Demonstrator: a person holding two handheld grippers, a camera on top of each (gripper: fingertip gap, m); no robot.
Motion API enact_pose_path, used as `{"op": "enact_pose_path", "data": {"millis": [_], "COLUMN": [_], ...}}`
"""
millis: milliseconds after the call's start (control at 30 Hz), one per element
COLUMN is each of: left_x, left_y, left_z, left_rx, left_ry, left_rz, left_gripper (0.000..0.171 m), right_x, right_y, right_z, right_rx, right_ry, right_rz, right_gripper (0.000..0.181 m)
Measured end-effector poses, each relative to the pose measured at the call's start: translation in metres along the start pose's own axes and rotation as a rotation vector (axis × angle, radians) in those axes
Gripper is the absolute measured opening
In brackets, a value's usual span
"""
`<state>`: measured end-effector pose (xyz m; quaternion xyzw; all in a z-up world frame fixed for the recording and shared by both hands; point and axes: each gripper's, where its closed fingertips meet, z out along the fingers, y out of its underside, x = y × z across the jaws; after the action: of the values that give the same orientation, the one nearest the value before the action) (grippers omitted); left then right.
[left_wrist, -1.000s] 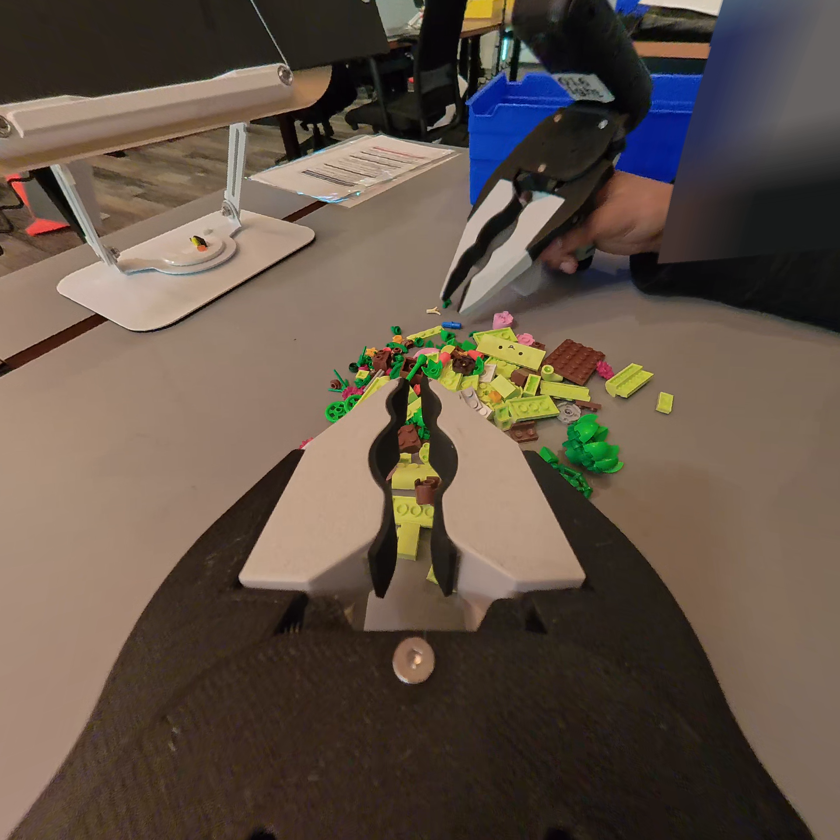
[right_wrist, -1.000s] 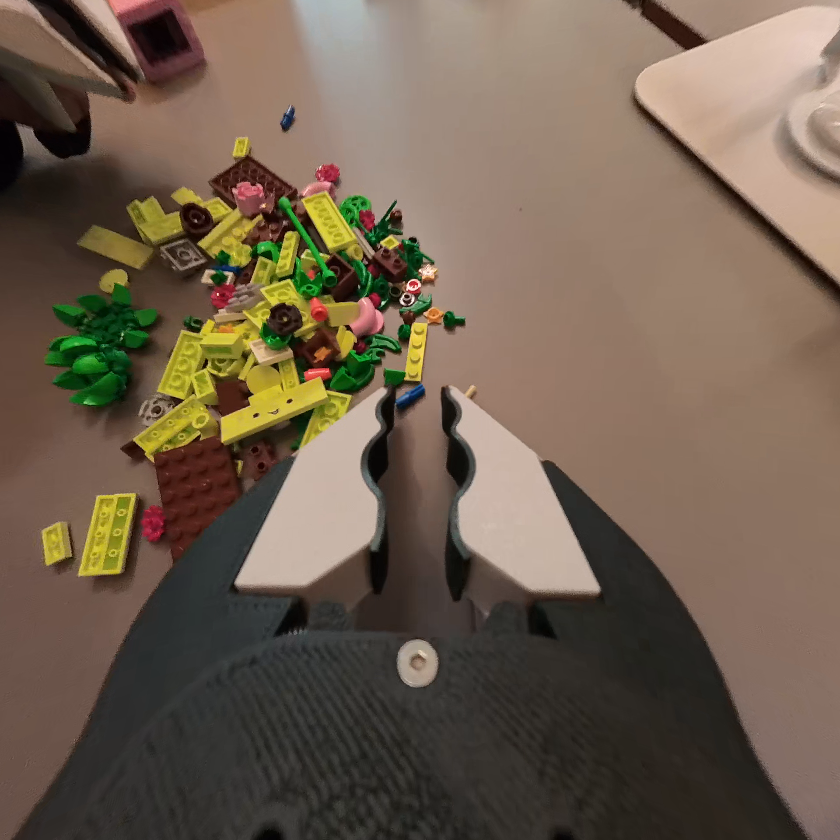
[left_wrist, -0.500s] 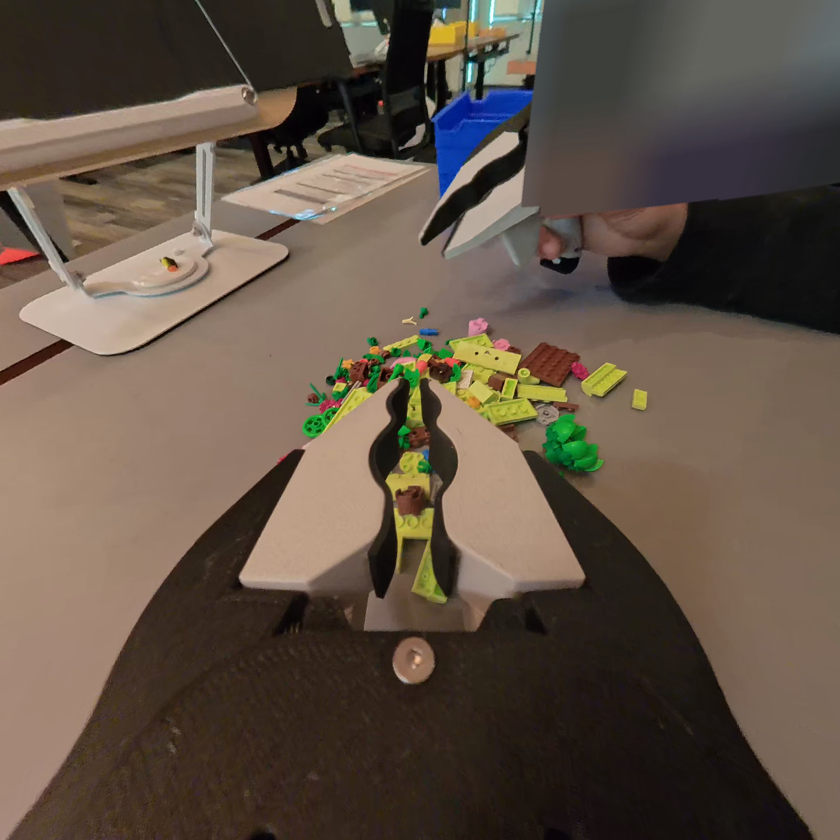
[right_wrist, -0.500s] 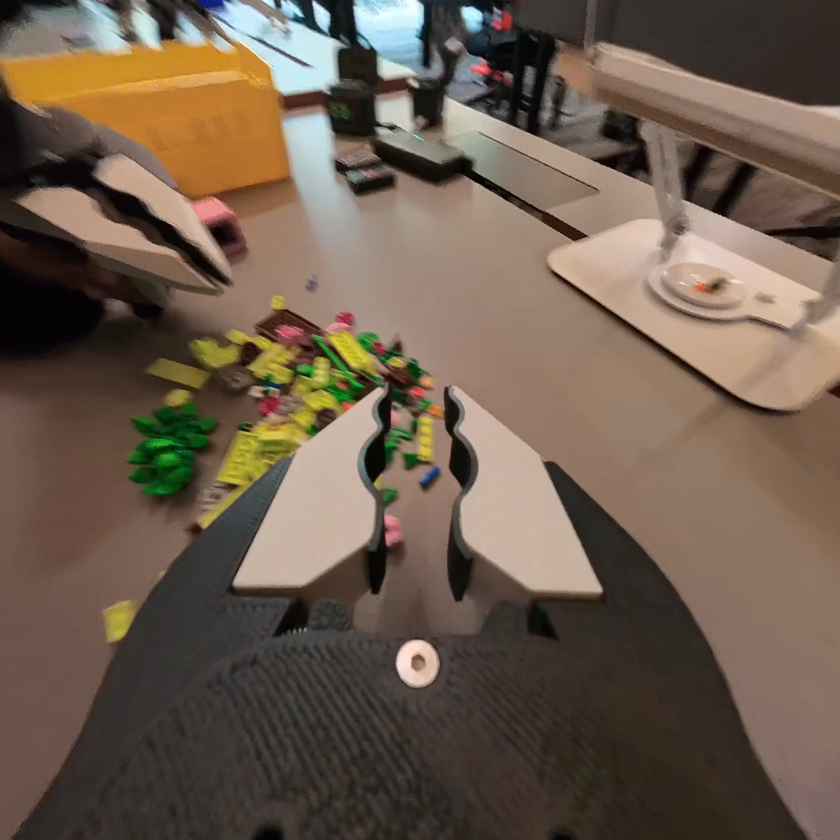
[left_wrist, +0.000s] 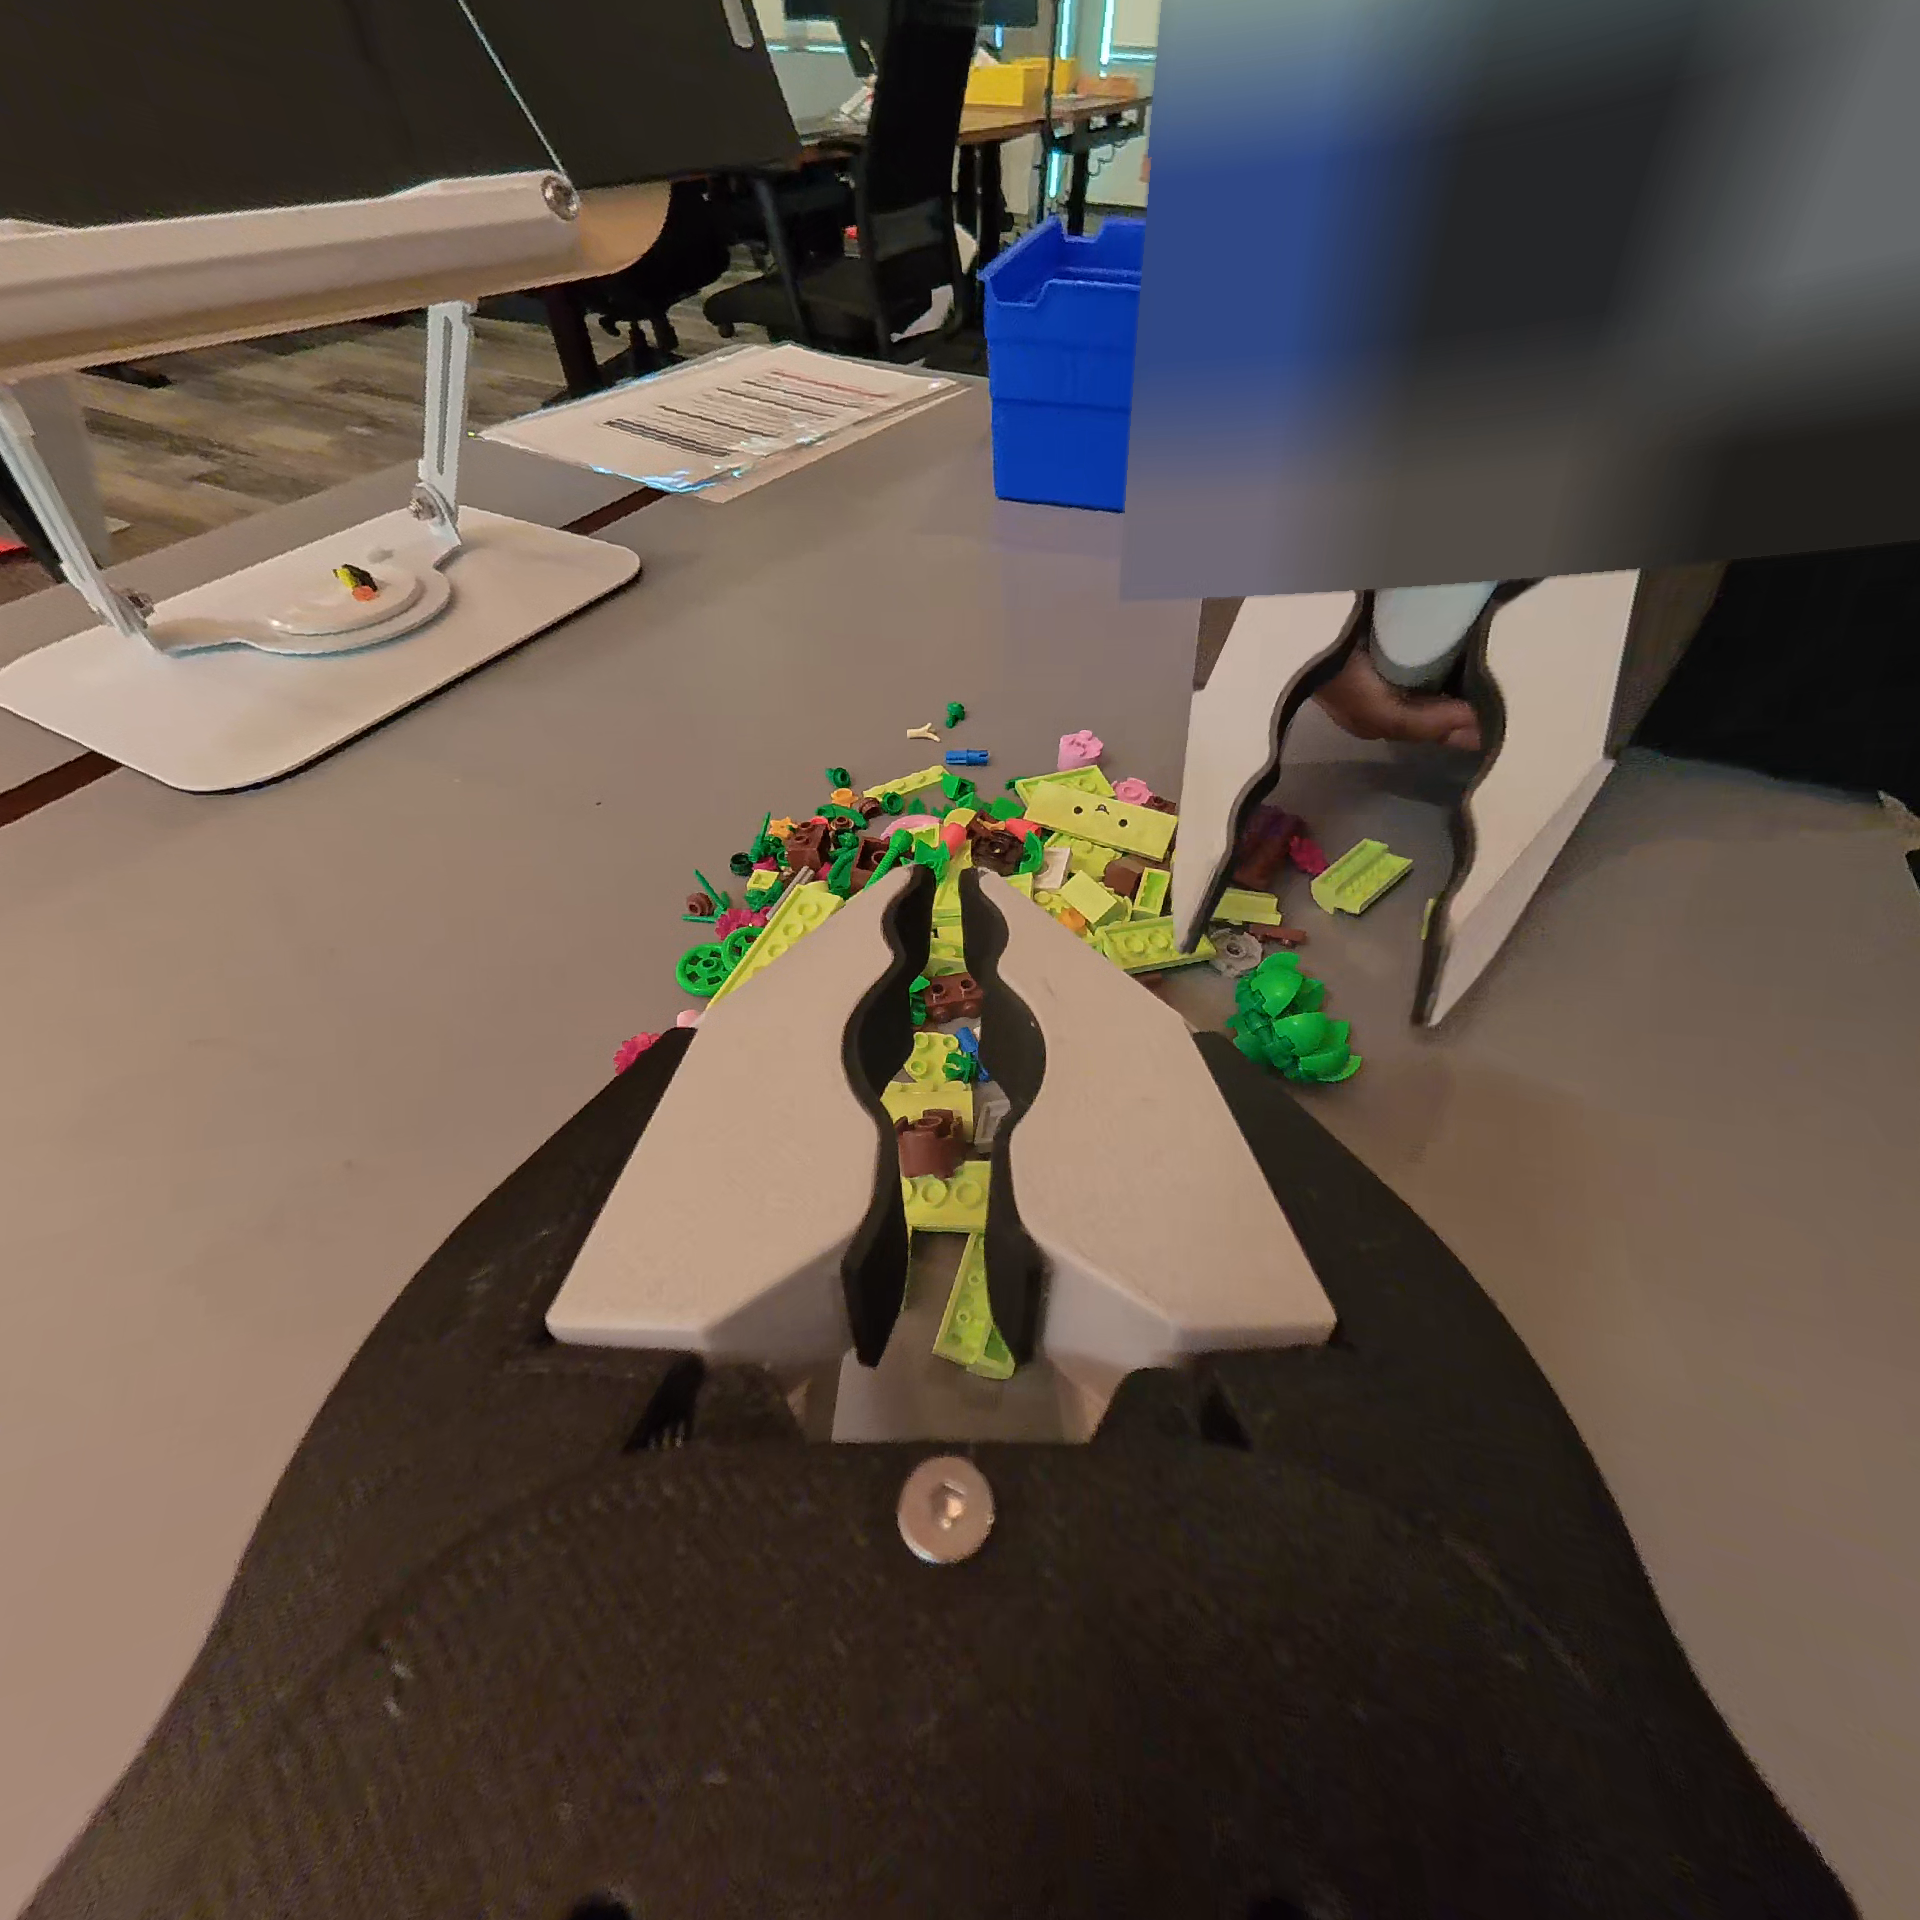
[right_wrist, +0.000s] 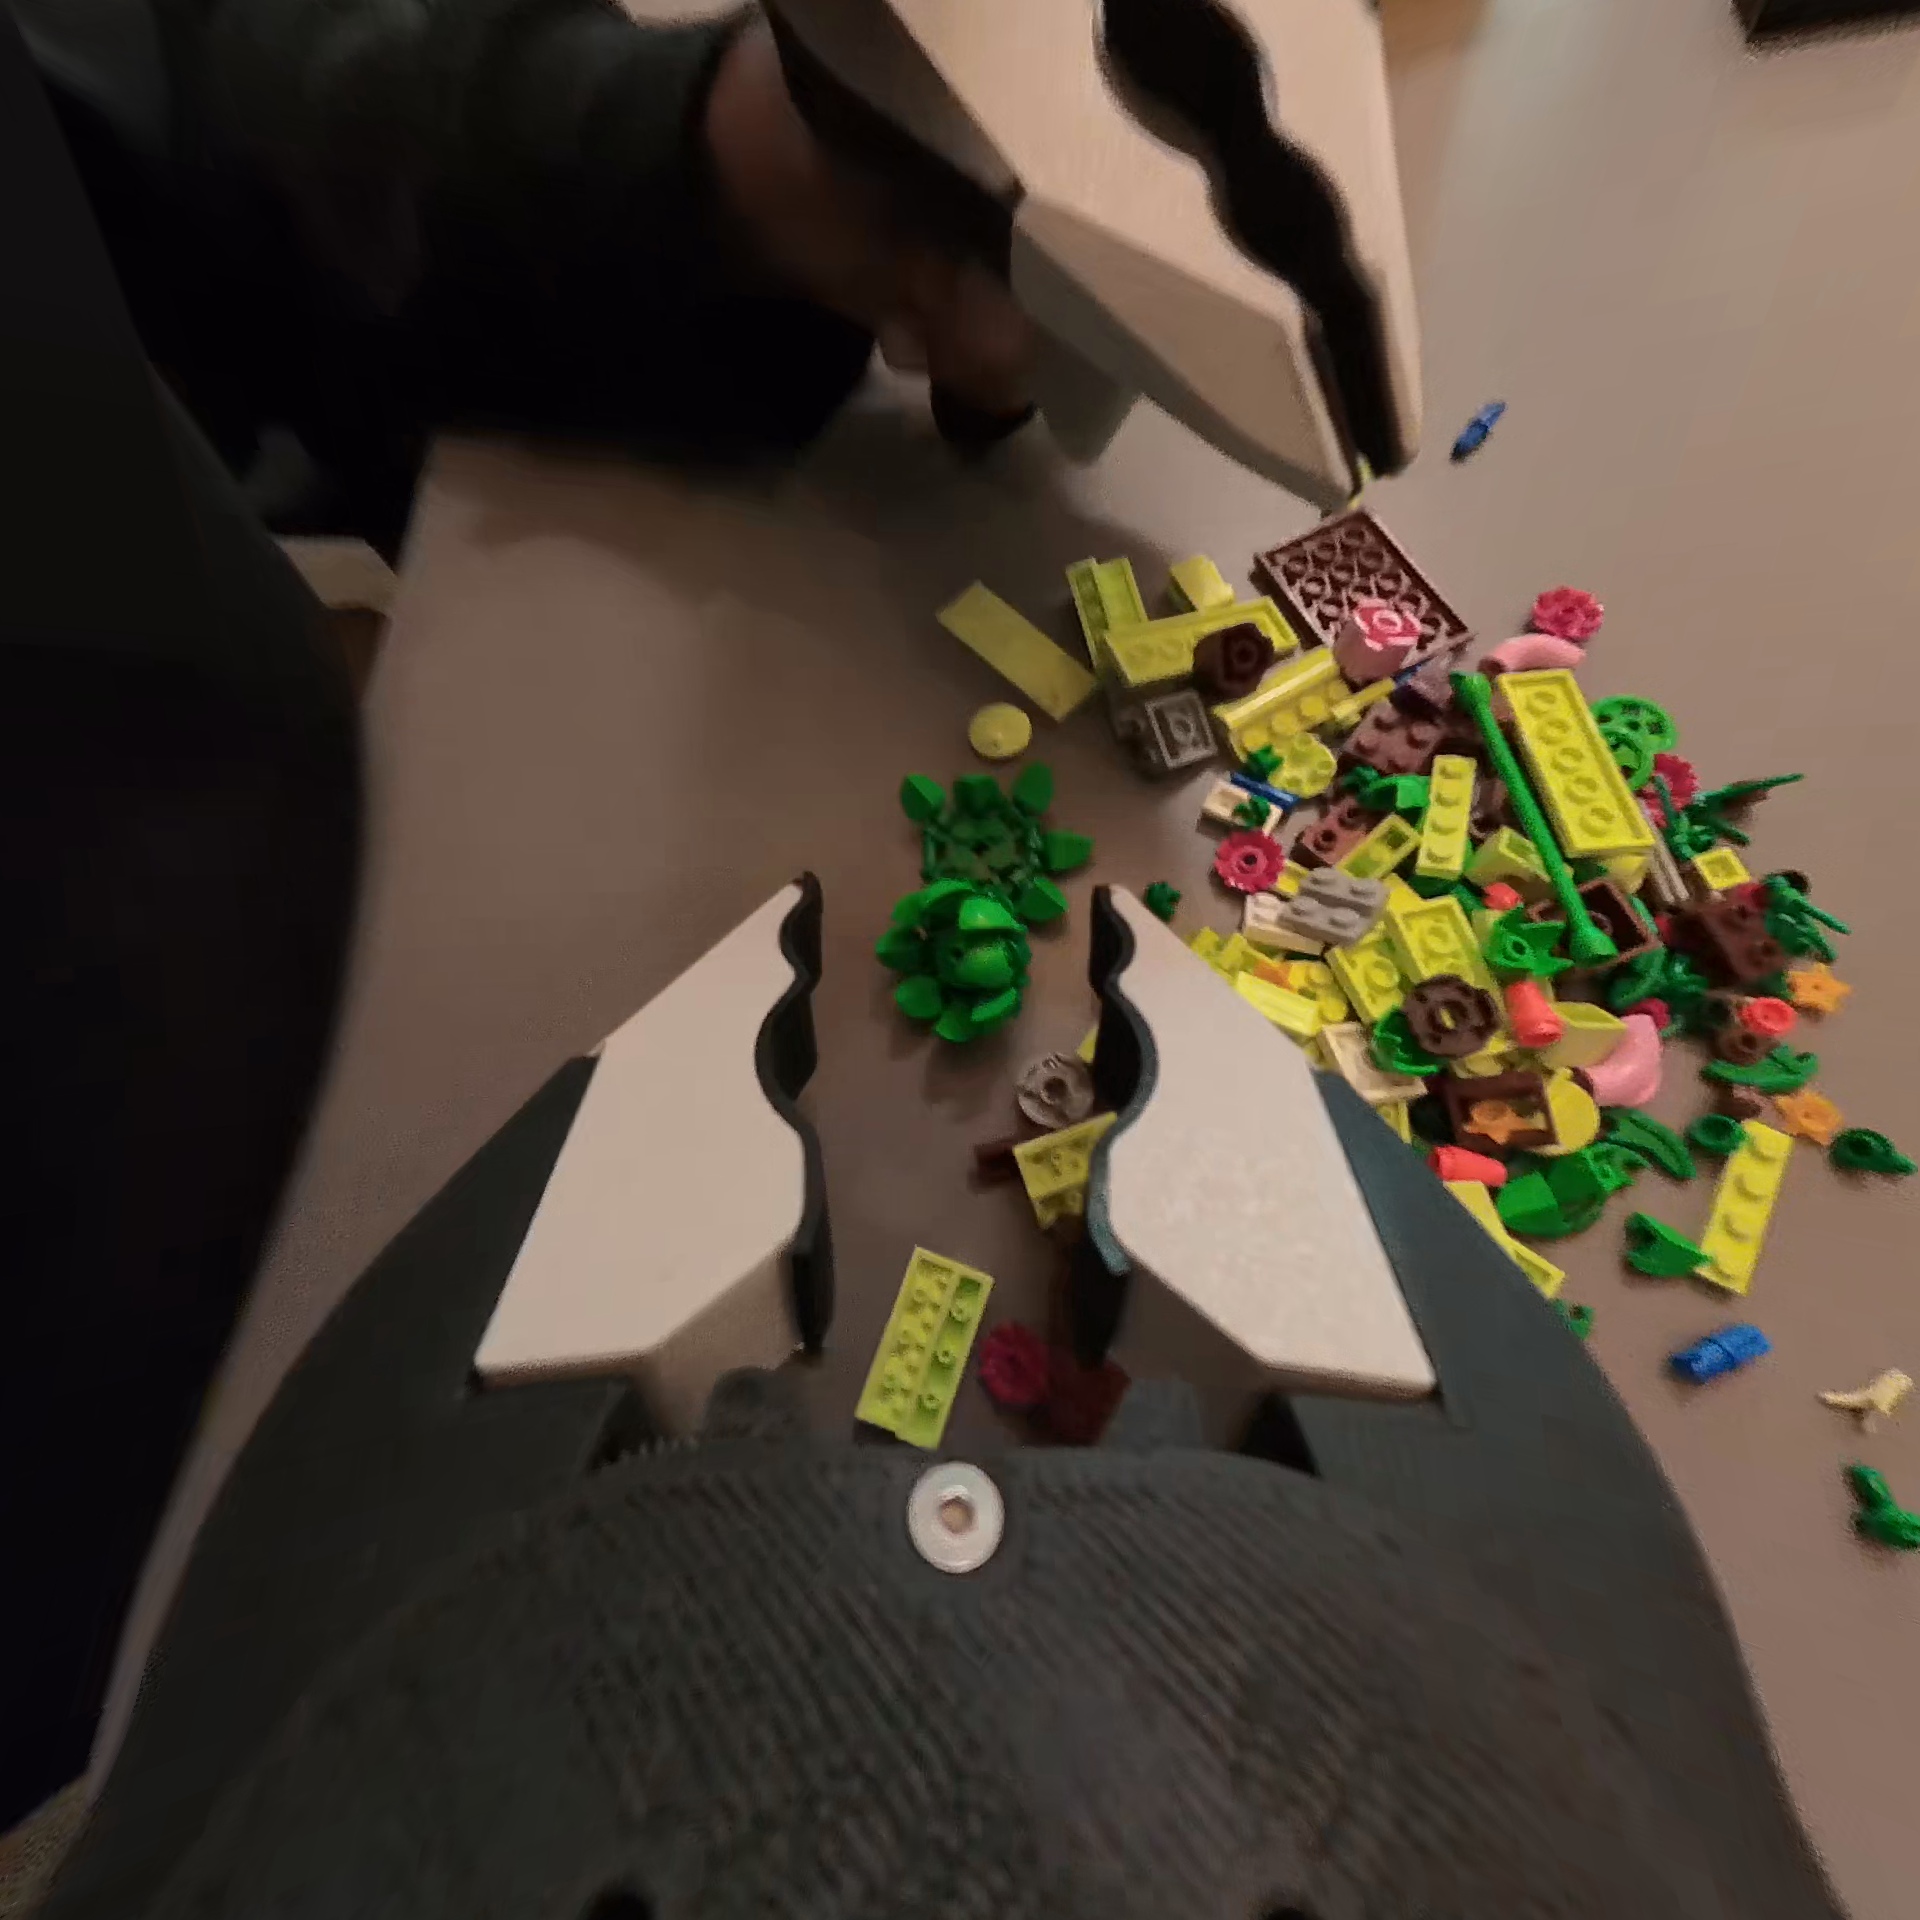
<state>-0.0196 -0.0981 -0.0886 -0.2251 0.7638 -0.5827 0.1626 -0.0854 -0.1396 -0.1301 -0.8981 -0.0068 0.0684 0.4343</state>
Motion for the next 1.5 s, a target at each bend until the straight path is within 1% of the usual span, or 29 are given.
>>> {"op": "enact_pose_path", "data": {"millis": [167, 333, 400, 467, 500, 533, 667, 700, 767, 867, 933, 967, 1100, 1200, 1333, 1500], "left_x": [0.001, 0.003, 0.004, 0.006, 0.008, 0.012, 0.039, 0.046, 0.055, 0.062, 0.065, 0.065, 0.065, 0.064, 0.066, 0.067], "left_y": [0.001, 0.002, 0.003, 0.004, 0.005, 0.007, 0.022, 0.026, 0.032, 0.042, 0.051, 0.055, 0.065, 0.075, 0.071, 0.069], "left_z": [0.0, 0.001, 0.001, 0.002, 0.002, 0.002, 0.004, 0.004, 0.005, 0.005, 0.006, 0.007, 0.01, 0.01, 0.01, 0.01], "left_rx": [-0.005, -0.016, -0.022, -0.03, -0.038, -0.052, -0.156, -0.181, -0.221, -0.281, -0.338, -0.361, -0.416, -0.474, -0.438, -0.42], "left_ry": [0.002, 0.006, 0.011, 0.023, 0.036, 0.061, 0.212, 0.239, 0.268, 0.287, 0.295, 0.286, 0.248, 0.232, 0.233, 0.234], "left_rz": [0.009, 0.015, 0.017, 0.021, 0.022, 0.023, 0.041, 0.06, 0.103, 0.134, 0.141, 0.154, 0.221, 0.261, 0.315, 0.354], "left_gripper": [0.003, 0.003, 0.003, 0.004, 0.005, 0.008, 0.023, 0.027, 0.031, 0.035, 0.044, 0.046, 0.045, 0.038, 0.021, 0.019], "right_x": [0.004, 0.003, 0.001, 0.0, 0.0, -0.002, -0.013, -0.015, -0.016, -0.012, 0.002, 0.01, 0.022, 0.021, 0.017, 0.017], "right_y": [0.014, 0.017, 0.018, 0.02, 0.021, 0.023, 0.031, 0.031, 0.026, 0.008, 0.0, -0.001, 0.003, 0.005, 0.007, 0.006], "right_z": [0.008, 0.01, 0.011, 0.01, 0.009, 0.008, 0.003, 0.002, -0.001, -0.009, -0.013, -0.013, -0.009, -0.003, 0.002, 0.004], "right_rx": [-0.094, -0.105, -0.107, -0.113, -0.121, -0.128, -0.169, -0.166, -0.126, -0.005, 0.06, 0.075, 0.074, 0.055, 0.031, 0.042], "right_ry": [0.058, 0.047, 0.027, 0.018, 0.01, -0.003, -0.098, -0.114, -0.138, -0.158, -0.108, -0.076, -0.012, 0.003, -0.001, -0.01], "right_rz": [-0.062, -0.067, -0.06, -0.057, -0.058, -0.057, -0.03, -0.024, -0.013, 0.04, 0.079, 0.092, 0.095, 0.08, 0.066, 0.101], "right_gripper": [0.045, 0.041, 0.034, 0.023, 0.016, 0.014, 0.014, 0.014, 0.023, 0.03, 0.031, 0.029, 0.026, 0.024, 0.026, 0.028]}}
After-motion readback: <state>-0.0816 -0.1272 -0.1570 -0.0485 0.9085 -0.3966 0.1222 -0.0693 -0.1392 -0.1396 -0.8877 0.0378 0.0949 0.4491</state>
